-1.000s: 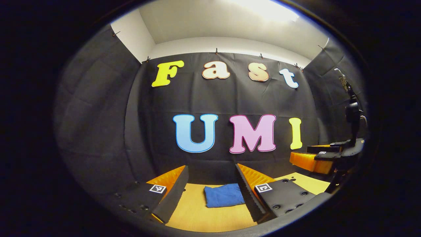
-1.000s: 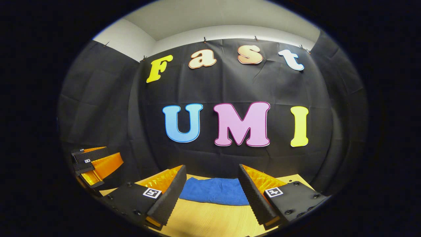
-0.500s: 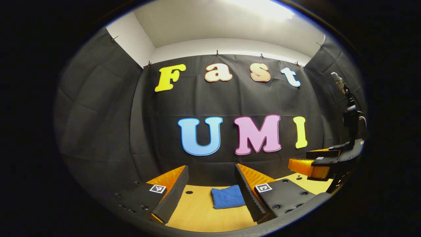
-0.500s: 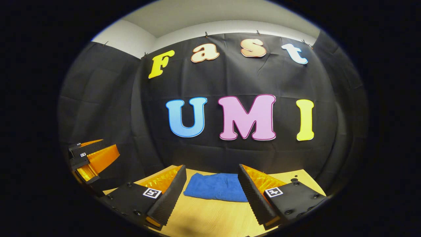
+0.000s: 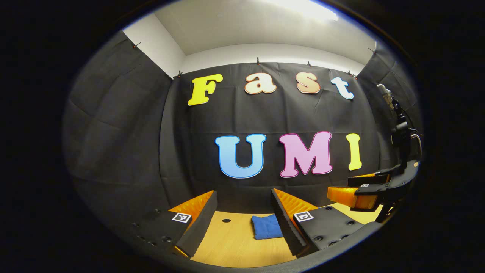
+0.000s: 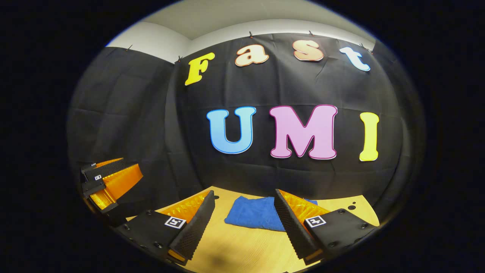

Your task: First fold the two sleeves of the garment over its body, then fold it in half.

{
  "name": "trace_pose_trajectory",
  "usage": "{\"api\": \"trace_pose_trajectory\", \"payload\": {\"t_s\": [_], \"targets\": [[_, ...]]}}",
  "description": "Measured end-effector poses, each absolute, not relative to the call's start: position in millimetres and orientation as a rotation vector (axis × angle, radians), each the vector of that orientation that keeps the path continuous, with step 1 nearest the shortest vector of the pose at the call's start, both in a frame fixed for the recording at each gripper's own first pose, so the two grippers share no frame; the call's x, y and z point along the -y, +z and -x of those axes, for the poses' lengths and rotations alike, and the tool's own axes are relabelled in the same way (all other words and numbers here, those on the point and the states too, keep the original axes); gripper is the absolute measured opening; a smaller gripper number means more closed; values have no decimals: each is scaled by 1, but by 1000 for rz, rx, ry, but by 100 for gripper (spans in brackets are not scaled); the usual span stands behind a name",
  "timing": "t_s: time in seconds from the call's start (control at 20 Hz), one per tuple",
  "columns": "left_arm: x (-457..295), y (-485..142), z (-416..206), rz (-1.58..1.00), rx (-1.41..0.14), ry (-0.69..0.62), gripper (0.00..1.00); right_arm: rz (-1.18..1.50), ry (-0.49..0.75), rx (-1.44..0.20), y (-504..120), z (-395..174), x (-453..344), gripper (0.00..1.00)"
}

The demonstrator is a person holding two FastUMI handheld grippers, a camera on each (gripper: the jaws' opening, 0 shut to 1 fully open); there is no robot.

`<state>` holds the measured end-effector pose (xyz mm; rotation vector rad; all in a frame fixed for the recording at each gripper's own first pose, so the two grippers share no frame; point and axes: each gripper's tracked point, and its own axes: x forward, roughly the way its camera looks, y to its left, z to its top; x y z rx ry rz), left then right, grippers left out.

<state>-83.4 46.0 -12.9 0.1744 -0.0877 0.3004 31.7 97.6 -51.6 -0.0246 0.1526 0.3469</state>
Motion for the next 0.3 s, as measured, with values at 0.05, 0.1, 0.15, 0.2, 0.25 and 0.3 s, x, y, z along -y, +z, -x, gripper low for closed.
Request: {"api": "trace_pose_trajectory", "payload": {"t_s": [0.05, 0.1, 0.15, 0.2, 0.25, 0.3], "targets": [[-46, -15, 81, -194, 83, 289, 81, 36, 344, -157, -54, -32, -96, 98], [-47, -14, 80, -212, 82, 285, 80, 35, 337, -151, -53, -34, -93, 98], [-50, -13, 79, -217, 80, 282, 81, 26, 334, -143, -50, -36, -93, 98], [-50, -12, 78, -210, 77, 281, 81, 19, 331, -139, -49, -37, -92, 98], [-48, -13, 76, -200, 72, 277, 81, 15, 329, -139, -49, -37, -91, 93], [-43, -15, 73, -210, 60, 253, 81, 17, 331, -146, -50, -40, -90, 98]]}}
